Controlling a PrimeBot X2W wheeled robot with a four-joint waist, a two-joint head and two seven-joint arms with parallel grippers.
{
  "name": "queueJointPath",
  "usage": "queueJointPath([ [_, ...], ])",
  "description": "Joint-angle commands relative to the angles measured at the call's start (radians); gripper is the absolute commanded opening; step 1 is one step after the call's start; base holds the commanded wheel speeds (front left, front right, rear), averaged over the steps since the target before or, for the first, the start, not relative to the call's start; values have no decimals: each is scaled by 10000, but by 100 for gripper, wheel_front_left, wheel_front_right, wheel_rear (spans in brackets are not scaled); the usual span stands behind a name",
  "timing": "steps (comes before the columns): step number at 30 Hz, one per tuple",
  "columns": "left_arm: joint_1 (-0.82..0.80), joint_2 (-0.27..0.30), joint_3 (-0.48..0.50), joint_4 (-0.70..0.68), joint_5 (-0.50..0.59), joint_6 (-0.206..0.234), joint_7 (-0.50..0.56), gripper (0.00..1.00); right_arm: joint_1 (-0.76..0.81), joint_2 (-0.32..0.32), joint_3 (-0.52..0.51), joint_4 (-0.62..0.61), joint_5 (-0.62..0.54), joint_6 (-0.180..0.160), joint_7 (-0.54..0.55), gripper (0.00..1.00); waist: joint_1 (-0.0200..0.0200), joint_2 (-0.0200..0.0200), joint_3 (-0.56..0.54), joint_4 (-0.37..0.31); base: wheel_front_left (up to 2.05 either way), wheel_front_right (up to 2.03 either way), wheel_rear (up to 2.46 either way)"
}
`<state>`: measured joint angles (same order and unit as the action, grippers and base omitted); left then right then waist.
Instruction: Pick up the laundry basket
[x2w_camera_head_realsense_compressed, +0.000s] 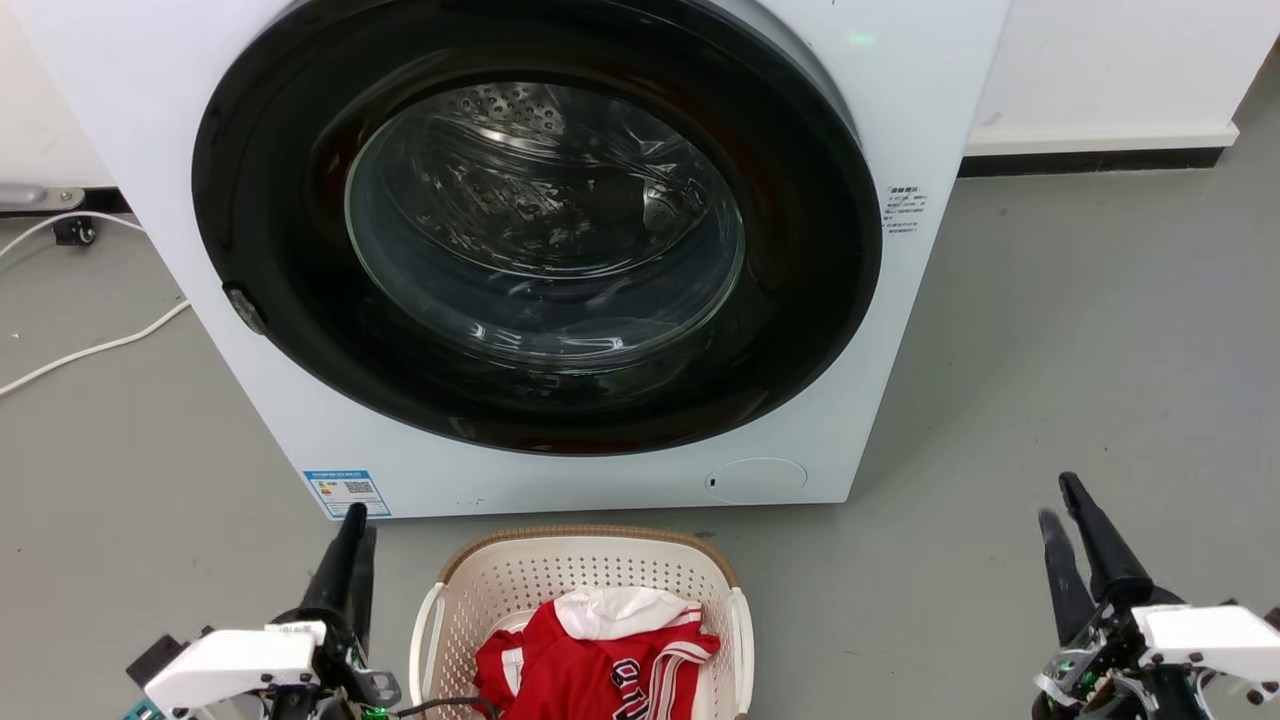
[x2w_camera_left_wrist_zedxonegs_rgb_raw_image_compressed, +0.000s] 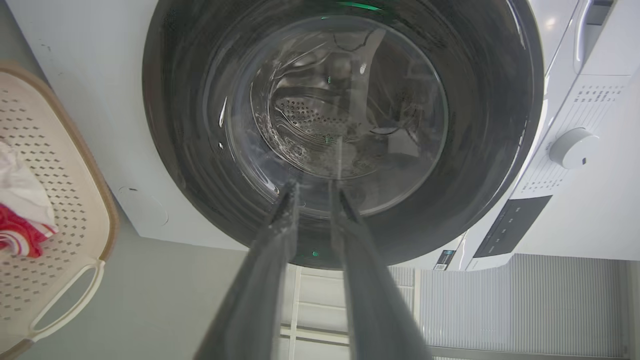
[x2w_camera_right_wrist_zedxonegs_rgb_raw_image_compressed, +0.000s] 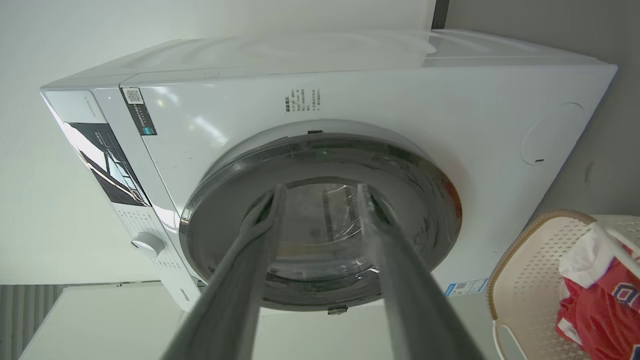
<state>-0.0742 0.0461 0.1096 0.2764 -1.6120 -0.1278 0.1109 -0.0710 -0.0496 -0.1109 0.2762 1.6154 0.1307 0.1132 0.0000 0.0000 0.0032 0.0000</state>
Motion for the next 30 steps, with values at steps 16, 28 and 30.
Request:
queueJointPath([
  [16,-87,29,165,-965,2566,115,-801,100,-71,-16,-37,-902,-2939,0,-818,100,0,0,36,-3,0,0,0],
  [28,120,34,-324,-1628,5421,587,-1303,100,123,-17,508,-1638,-6234,0,-1322,100,0,0,66,2,0,0,0],
  [30,155,35,-381,-1696,5811,646,-1382,100,158,-17,592,-1716,-6732,0,-1402,100,0,0,69,4,0,0,0],
])
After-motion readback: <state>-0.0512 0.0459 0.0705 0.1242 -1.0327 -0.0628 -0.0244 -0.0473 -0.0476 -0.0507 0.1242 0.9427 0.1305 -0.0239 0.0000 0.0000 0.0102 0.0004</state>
